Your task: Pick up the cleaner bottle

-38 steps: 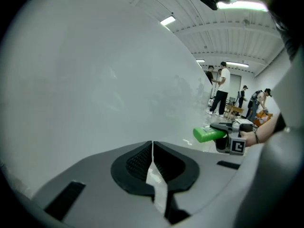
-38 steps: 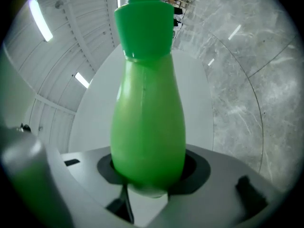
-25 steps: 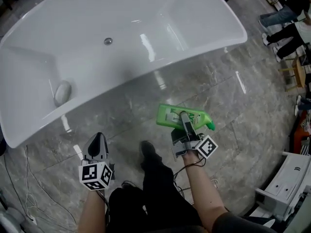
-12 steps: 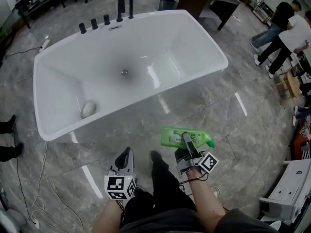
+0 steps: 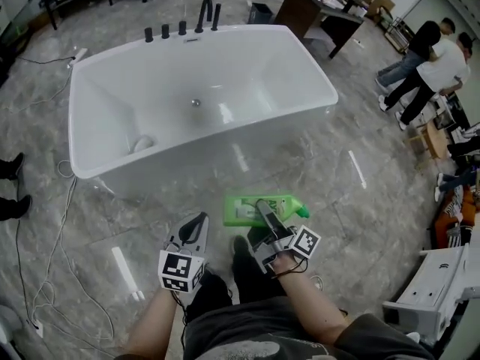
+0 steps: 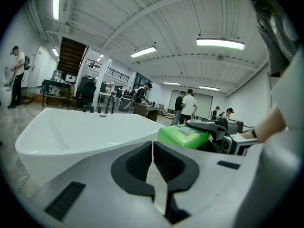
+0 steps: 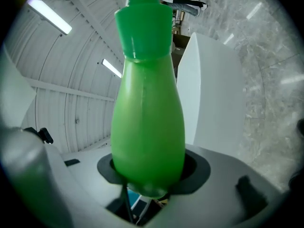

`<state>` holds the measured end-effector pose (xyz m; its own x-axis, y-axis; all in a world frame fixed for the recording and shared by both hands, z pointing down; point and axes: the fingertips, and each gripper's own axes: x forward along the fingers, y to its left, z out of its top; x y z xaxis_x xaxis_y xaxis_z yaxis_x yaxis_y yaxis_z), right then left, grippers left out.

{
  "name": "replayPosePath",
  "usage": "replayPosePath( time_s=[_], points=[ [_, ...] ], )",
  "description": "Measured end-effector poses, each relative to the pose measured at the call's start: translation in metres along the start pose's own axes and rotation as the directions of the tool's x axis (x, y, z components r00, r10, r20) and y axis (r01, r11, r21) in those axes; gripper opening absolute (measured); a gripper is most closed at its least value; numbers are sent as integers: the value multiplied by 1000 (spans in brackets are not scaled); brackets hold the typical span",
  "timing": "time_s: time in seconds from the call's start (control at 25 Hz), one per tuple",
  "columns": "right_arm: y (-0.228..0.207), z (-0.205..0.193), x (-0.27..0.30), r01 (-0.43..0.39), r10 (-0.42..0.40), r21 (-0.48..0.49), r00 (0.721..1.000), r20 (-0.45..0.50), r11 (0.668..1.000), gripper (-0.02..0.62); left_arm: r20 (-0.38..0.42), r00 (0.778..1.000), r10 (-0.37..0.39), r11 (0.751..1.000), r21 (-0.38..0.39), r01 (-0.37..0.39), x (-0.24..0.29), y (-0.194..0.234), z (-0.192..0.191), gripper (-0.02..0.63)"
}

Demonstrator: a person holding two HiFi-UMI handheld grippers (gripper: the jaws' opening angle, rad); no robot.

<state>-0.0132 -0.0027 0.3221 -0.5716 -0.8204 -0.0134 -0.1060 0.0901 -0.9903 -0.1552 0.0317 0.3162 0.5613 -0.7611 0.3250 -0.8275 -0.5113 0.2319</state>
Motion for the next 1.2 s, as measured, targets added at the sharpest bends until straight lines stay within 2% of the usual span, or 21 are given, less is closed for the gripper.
replayPosePath(
  time_s=[0.12, 0.32, 0.44, 0.68, 0.8, 0.96, 1.2],
  points=[
    [11, -14, -11, 4, -3, 31, 999, -36, 1000, 198, 1, 1000, 31, 998, -50, -31, -16, -10, -4, 20],
    [19, -14, -23, -7, 8, 15, 997, -82, 1000, 199, -5, 998, 67, 994, -89, -67, -32, -29, -11, 20],
    [20, -12, -25, -38, 40, 28, 995, -94, 999, 199, -7, 996, 89, 992, -86, -90, -36, -35, -16, 19],
    [39, 3, -87, -63, 72, 75, 991, -115, 995, 199, -12, 988, 156, 984, -84, -157, -53, -92, -21, 20],
    [38, 21, -112, -59, 66, 55, 989, -134, 997, 199, -3, 981, 196, 976, -101, -195, -48, -112, -18, 20],
    [39, 38, -147, -48, 49, 9, 986, -162, 999, 199, 15, 978, 209, 974, -97, -206, -50, -150, -10, 20],
    [52, 47, -189, -91, 90, -1, 983, -162, 996, 199, 53, 972, 227, 972, -68, -223, -65, -191, -7, 20]
  ],
)
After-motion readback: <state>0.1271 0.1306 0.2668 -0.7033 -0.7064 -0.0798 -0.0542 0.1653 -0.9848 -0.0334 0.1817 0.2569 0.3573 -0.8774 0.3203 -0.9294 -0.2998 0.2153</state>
